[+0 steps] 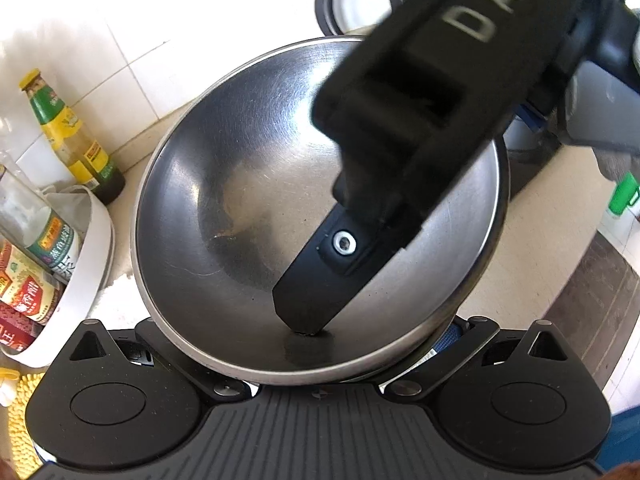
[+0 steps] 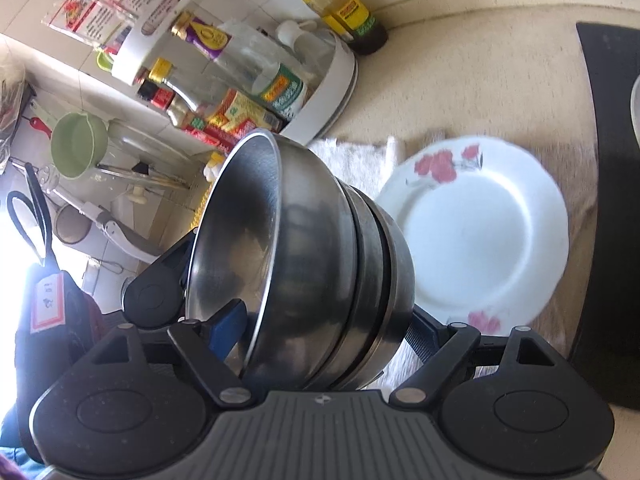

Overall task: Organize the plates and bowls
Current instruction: 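Lift the nested steel bowls and carry them toward the plate stack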

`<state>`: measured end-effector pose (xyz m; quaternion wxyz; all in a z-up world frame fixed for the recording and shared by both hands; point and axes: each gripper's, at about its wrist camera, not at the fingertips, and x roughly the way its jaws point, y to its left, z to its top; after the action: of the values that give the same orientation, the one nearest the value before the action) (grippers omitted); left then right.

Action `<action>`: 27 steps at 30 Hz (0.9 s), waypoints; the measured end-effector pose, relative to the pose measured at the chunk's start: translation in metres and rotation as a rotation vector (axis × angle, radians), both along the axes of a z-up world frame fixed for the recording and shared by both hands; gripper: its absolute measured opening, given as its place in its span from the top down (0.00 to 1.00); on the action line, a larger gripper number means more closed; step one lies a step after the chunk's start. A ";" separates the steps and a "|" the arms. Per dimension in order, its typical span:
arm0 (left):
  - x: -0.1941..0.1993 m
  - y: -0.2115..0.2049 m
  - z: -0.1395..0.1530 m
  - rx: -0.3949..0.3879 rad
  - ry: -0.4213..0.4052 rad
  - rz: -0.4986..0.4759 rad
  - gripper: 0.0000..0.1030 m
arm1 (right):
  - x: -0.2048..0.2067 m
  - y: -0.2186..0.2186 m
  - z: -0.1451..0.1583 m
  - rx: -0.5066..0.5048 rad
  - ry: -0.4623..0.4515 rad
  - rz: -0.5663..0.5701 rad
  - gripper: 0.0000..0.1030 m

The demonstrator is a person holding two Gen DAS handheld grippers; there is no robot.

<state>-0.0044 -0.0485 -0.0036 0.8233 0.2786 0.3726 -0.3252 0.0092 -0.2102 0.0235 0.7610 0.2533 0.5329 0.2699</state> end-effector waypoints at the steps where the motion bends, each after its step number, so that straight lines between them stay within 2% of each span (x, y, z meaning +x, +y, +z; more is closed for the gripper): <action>1: 0.002 -0.001 0.002 -0.001 -0.002 0.005 0.00 | 0.003 -0.002 -0.002 0.000 -0.001 -0.002 0.17; 7: 0.028 -0.010 -0.006 0.001 0.005 0.026 0.00 | 0.013 -0.012 -0.019 -0.006 0.026 -0.016 0.17; 15: 0.038 -0.027 -0.025 0.013 0.053 0.044 0.00 | 0.027 -0.022 -0.035 -0.004 0.060 -0.006 0.17; 27: 0.044 -0.037 -0.035 0.021 0.080 0.064 0.00 | 0.045 -0.022 -0.047 -0.009 0.093 0.008 0.17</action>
<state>0.0400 -0.0852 -0.0384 0.8148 0.2622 0.4172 -0.3054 0.0540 -0.2326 -0.0238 0.7355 0.2596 0.5698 0.2586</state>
